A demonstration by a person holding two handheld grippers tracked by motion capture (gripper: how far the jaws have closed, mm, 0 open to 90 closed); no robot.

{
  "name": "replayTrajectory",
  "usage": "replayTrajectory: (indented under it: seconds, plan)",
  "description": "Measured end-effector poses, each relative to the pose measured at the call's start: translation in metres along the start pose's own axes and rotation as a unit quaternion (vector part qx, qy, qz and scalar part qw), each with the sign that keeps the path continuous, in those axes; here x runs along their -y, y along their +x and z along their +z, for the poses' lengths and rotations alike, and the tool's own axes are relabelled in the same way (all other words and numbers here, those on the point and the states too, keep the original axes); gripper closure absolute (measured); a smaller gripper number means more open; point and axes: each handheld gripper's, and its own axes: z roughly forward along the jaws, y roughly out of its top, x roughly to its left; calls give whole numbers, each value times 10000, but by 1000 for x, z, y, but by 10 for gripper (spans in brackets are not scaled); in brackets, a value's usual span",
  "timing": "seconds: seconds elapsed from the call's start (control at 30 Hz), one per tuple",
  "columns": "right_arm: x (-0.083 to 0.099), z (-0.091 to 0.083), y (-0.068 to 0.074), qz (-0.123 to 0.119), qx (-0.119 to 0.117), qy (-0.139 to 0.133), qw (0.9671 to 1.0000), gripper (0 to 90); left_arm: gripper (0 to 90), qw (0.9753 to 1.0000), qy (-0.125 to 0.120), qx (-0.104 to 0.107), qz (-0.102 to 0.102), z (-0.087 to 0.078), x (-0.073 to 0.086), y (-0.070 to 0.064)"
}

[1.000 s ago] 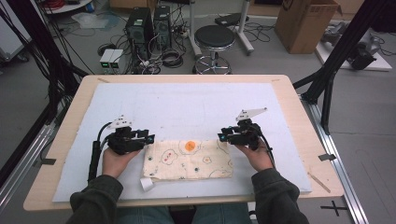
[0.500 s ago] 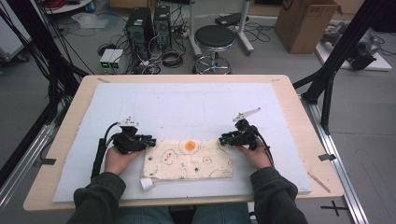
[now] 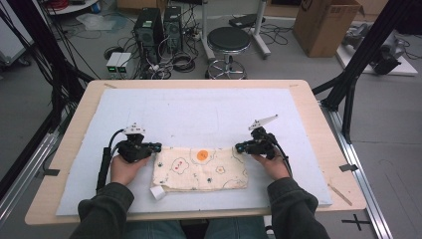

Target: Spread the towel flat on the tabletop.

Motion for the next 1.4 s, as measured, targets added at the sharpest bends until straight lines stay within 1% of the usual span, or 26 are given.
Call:
replayTrajectory:
  seconds: [0.1,0.17,0.23,0.33,0.4,0.47,0.53,0.6,0.67,0.7,0.8,0.87,0.97,1.0,1.2,1.3,1.33,1.4]
  plan:
    - [-6,-3,-1,-27,105,-79,9999,853,866,9999,-106,-64,-58,0,-1,3]
    - [-10,-3,-3,-18,138,-125,9998,853,866,9996,-206,-94,-186,1,-3,6]
    - [-15,-2,-5,-25,213,-178,9996,853,866,9996,-173,-161,-173,2,-7,8]
    - [-20,1,-8,10,295,-185,9994,853,866,9992,-210,-243,-228,4,-14,13]
    - [-23,3,-11,80,318,-262,9991,853,865,9989,-251,-248,-312,5,-17,16]
    - [-23,6,-16,186,314,-295,9989,853,865,9988,-234,-266,-330,8,-20,18]
    - [-23,9,-20,238,370,-303,9986,852,864,9983,-323,-270,-393,12,-20,19]
    - [-22,12,-25,321,397,-321,9982,850,863,9984,-219,-292,-426,18,-18,22]
    - [-21,16,-27,388,383,-305,9980,848,861,9983,-175,-334,-439,22,-16,22]
    - [-20,17,-27,416,380,-284,9980,844,861,9985,-164,-337,-408,23,-16,22]
    - [-19,20,-28,414,369,-255,9981,821,850,9984,-220,-322,-419,24,-15,23]
    - [-19,19,-29,492,352,-275,9978,803,818,9983,-236,-280,-453,23,-15,24]
    - [-18,17,-30,486,348,-321,9977,786,773,9986,-227,-243,-423,23,-15,24]
    - [-18,16,-30,524,326,-316,9976,782,767,9986,-232,-226,-415,22,-15,24]
    - [-19,17,-29,502,300,-355,9977,739,728,9986,-270,-148,-426,22,-16,22]
    - [-19,17,-28,556,254,-357,9975,699,698,9986,-298,-72,-433,20,-16,23]
    - [-19,17,-28,497,260,-359,9978,689,691,9985,-336,-51,-435,19,-16,23]
    - [-20,17,-27,501,273,-377,9977,656,666,9983,-380,-4,-441,17,-17,23]
